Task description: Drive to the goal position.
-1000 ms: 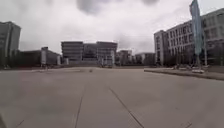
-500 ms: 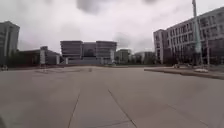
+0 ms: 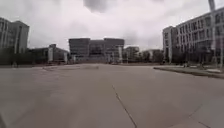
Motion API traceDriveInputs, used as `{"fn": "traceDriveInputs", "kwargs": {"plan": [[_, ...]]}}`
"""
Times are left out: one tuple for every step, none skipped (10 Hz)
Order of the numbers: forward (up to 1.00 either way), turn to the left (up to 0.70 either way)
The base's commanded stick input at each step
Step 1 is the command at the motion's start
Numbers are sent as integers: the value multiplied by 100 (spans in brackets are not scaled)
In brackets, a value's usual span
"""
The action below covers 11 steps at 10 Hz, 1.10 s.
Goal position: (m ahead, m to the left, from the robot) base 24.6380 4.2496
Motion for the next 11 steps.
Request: {"fn": "traceDriveInputs", "kwargs": {"plan": [[60, 16], [60, 16], [60, 16], [60, 16], [60, 11], [52, 1], [10, 0], [0, 0], [32, 1], [60, 1], [60, 1]]}}
